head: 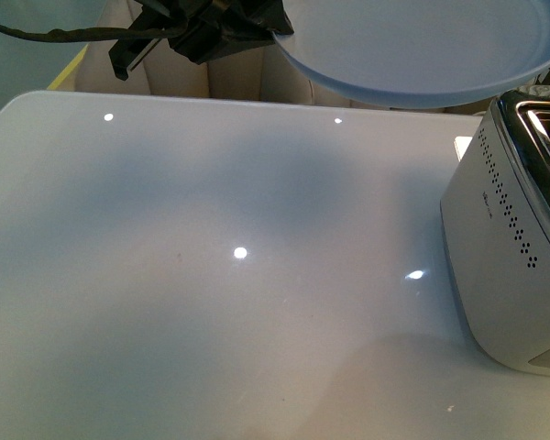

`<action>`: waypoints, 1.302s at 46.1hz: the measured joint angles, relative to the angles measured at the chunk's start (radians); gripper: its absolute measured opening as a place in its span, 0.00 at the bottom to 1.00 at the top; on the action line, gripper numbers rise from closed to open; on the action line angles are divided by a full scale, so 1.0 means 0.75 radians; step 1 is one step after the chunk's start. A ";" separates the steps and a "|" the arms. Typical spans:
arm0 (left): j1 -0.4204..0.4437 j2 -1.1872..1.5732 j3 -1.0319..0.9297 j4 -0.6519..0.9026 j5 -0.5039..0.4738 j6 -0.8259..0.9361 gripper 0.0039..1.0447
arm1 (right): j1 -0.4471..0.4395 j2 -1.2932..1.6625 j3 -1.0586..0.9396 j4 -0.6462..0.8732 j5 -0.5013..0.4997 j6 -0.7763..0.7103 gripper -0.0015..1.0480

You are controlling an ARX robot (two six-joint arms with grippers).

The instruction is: Left arm holds plate, right arm toasts bread

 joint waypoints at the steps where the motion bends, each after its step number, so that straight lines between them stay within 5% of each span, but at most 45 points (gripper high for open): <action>1: 0.000 0.000 0.000 0.000 0.000 0.000 0.03 | 0.000 0.000 0.000 -0.001 0.000 0.000 0.02; 8: 0.000 -0.002 0.000 0.000 -0.001 0.000 0.03 | 0.000 -0.003 0.000 -0.002 0.000 -0.001 0.02; 32: 0.000 -0.002 0.000 0.000 -0.001 0.000 0.03 | 0.000 -0.004 0.000 -0.002 0.000 -0.001 0.92; 51: 0.000 -0.002 0.000 0.000 -0.001 0.000 0.03 | 0.000 -0.004 0.000 -0.002 0.000 -0.001 0.92; 55: -0.012 -0.002 -0.002 0.019 -0.175 0.094 0.03 | 0.000 -0.004 0.000 -0.002 -0.001 -0.001 0.92; 60: -0.012 -0.005 -0.002 0.018 -0.189 0.145 0.03 | 0.000 -0.004 0.000 -0.002 0.001 -0.001 0.92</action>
